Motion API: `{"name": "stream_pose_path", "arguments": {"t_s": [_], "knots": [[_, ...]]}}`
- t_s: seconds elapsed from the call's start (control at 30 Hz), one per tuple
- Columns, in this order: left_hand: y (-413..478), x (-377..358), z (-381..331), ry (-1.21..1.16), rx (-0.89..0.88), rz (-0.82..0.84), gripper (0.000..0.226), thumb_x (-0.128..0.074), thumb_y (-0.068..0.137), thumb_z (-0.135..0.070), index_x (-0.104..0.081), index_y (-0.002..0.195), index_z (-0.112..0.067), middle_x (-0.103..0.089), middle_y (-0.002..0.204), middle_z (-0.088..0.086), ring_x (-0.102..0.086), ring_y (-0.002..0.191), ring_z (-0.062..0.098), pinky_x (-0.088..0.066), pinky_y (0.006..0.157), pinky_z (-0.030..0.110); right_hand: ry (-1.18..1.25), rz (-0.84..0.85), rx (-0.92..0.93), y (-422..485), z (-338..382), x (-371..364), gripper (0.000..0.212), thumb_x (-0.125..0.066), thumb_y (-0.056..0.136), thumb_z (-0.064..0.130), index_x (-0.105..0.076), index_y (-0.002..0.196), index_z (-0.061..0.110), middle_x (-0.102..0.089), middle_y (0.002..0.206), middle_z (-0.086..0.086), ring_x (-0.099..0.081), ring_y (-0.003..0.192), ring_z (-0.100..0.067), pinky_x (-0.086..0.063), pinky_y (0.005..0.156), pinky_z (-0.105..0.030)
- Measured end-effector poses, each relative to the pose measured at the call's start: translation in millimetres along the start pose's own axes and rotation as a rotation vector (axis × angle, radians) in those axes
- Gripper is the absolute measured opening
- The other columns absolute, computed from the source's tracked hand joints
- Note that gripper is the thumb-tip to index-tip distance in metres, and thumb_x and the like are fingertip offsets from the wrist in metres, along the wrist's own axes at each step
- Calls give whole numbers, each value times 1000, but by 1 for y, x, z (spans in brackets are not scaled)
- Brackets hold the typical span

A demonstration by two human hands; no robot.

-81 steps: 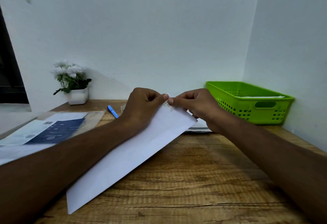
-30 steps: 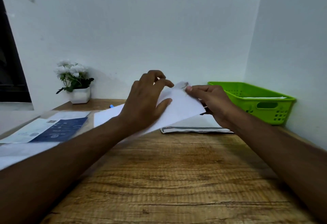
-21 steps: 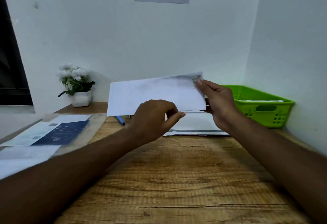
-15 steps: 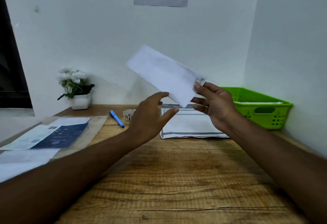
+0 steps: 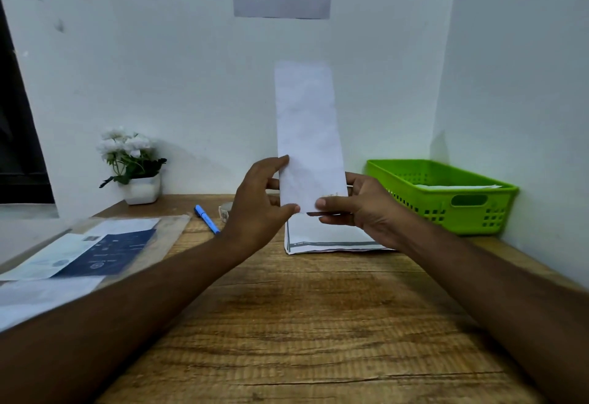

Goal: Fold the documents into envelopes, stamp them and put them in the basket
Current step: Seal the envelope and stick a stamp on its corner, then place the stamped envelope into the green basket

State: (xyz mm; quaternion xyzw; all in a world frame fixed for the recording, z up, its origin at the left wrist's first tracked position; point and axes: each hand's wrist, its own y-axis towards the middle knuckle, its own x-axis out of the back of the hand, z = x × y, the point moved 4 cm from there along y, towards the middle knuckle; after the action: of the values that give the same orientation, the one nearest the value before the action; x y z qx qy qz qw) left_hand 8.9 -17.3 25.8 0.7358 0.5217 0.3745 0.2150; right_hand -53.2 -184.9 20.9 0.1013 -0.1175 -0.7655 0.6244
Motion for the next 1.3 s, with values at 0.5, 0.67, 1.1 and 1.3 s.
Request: {"name": "stream_pose_path", "arguments": {"t_s": [0.5, 0.67, 1.1, 1.3], "knots": [[-2, -39, -33, -65, -11, 192, 88, -82, 70, -3, -37, 144, -16, -42, 140, 0, -59, 101, 16, -58, 82, 28, 127, -160, 103, -36, 22, 49, 26, -61, 91, 3, -63, 116, 8, -72, 105, -7, -71, 87, -19, -59, 60, -30], [12, -79, -56, -175, 8, 243, 89, -80, 70, 2, -34, 146, -11, -44, 135, 5, -60, 90, 12, -58, 76, 24, 227, -334, 121, -55, 36, 94, 24, -49, 98, 23, -67, 111, 12, -70, 92, -7, -70, 72, -17, -58, 53, -28], [46, -190, -70, -202, 214, 381, 83, -87, 63, -8, -48, 136, -3, -62, 120, 15, -61, 93, 19, -45, 70, 22, 414, -585, 168, -82, 35, 177, 16, -47, 97, 13, -59, 107, 13, -68, 97, -7, -72, 67, -15, -58, 57, -25], [56, -189, -70, -258, 261, 467, 27, -83, 71, -6, -61, 86, -2, -62, 89, 13, -64, 67, 17, -55, 55, 18, 401, -573, 168, -77, 31, 181, 18, -49, 97, 20, -58, 111, 12, -66, 111, -11, -74, 73, -25, -59, 59, -26]]}}
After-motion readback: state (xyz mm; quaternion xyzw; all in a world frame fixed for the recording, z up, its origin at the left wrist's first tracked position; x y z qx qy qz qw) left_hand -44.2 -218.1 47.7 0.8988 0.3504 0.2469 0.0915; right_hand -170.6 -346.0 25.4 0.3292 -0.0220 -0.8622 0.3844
